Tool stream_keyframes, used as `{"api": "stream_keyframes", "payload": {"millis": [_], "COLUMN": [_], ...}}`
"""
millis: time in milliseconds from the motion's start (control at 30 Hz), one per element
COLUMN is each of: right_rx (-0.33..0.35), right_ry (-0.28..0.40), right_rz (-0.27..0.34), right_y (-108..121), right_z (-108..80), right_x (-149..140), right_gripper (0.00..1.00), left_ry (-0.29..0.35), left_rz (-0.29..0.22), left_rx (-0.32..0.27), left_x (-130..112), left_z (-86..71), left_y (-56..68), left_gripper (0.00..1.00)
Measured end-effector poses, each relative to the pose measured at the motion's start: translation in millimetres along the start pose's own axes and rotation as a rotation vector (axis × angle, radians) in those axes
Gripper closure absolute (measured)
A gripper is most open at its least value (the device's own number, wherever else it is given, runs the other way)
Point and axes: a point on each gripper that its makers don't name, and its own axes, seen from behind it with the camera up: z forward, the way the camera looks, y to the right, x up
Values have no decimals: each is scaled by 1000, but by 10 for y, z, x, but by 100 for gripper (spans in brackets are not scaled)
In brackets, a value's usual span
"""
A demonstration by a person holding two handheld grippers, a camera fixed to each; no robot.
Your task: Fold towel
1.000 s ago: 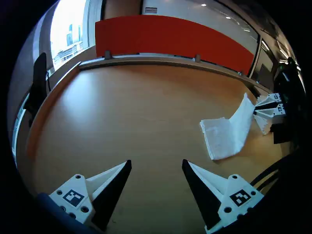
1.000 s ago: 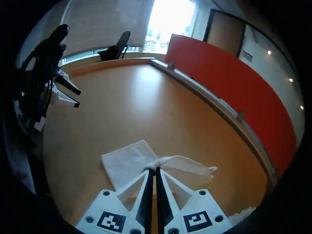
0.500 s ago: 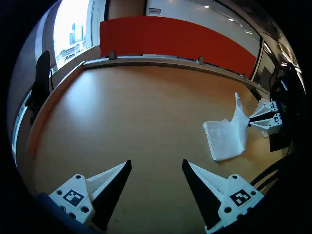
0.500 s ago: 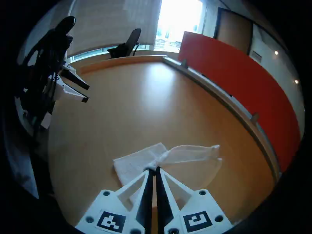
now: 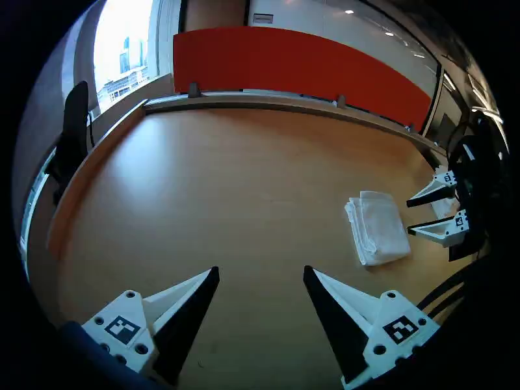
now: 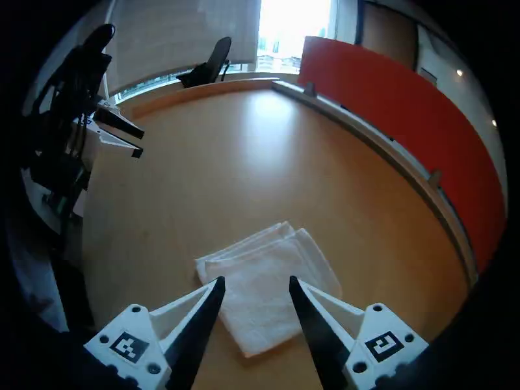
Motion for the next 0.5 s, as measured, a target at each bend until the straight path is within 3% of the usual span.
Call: {"api": "stream_keyframes", "payload": {"millis": [500], "right_rx": [-11], "right_ry": [-18], "right_rz": [12], "right_y": [-14], "right_z": [-36], "right_x": [-188], "right_gripper": [24], "left_ry": [1], "left_rz": [4], "left_rx": [-5], "left_x": [4], "left_z": [-1], "left_y": [51], "left_gripper": [3]}}
